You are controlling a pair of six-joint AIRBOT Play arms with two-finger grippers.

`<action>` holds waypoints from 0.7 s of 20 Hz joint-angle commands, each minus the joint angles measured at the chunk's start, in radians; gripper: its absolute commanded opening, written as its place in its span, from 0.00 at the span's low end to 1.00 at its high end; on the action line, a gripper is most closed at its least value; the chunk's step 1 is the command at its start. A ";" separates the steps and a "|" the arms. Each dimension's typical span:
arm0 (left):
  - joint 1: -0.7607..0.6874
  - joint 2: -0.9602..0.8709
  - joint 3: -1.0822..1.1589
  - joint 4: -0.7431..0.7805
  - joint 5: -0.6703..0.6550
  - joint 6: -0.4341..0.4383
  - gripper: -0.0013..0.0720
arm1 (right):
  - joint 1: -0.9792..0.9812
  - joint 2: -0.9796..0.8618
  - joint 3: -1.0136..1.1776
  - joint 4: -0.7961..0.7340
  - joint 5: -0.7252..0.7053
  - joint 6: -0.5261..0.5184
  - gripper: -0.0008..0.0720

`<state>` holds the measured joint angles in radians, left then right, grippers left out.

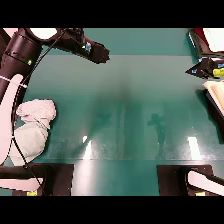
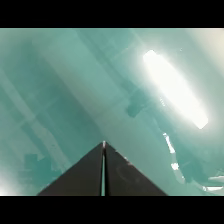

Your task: Fold the shirts.

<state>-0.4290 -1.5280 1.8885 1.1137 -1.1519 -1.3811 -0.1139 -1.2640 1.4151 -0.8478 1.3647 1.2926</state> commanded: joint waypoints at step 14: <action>0.000 -0.001 0.000 -0.016 0.122 -0.011 0.05 | 0.006 0.000 -0.001 -0.001 0.035 0.000 0.03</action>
<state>-0.4290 -1.5280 1.8885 1.1065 -1.1126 -1.3830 -0.1085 -1.2640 1.4143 -0.8486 1.3880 1.2926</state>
